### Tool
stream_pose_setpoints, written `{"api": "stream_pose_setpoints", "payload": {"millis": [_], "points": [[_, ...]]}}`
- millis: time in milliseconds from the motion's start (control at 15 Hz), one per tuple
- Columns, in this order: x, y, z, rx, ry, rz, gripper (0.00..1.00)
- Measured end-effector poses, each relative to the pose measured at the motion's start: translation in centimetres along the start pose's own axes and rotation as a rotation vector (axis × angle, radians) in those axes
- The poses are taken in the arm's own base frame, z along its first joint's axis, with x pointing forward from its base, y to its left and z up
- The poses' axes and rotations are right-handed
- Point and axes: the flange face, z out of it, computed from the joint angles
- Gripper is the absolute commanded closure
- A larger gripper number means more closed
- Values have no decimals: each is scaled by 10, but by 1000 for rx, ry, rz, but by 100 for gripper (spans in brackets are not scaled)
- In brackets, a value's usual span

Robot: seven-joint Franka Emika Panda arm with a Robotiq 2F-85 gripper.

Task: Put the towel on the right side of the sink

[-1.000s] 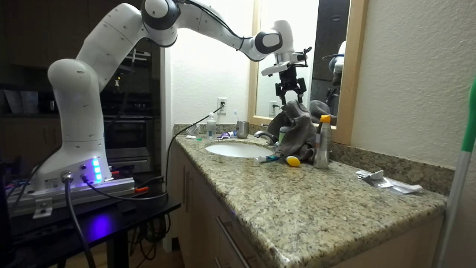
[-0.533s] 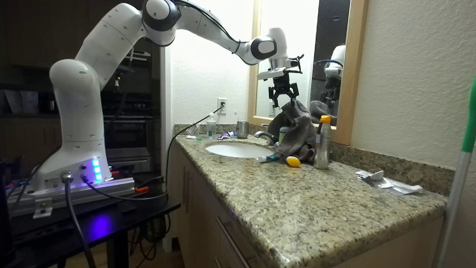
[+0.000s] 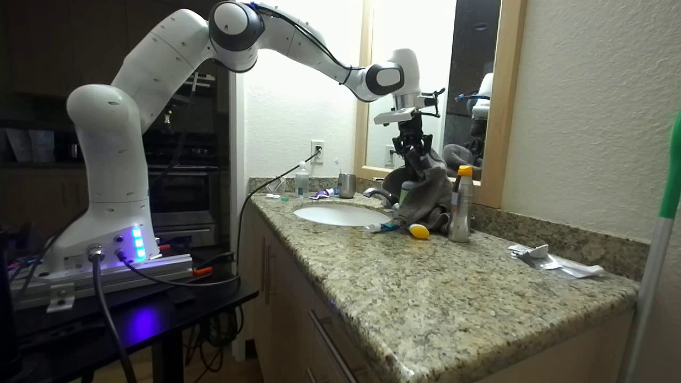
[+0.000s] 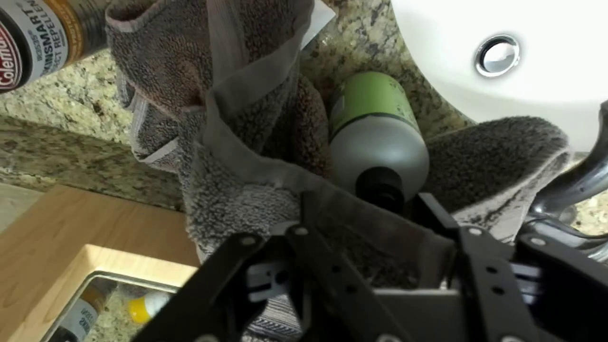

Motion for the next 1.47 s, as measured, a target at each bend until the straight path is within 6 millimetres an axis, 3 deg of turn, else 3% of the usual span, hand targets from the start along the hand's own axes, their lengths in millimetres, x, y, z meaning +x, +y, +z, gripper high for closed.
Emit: {"api": "stream_pose_setpoints", "payload": {"millis": [200, 267, 933, 1133, 1467], "points": [[3, 1, -4, -4, 32, 7, 96], [5, 0, -6, -9, 44, 6, 98], [15, -6, -24, -33, 101, -12, 99], [17, -6, -52, -47, 130, -30, 99], [14, -5, -127, -69, 211, -65, 99]]}}
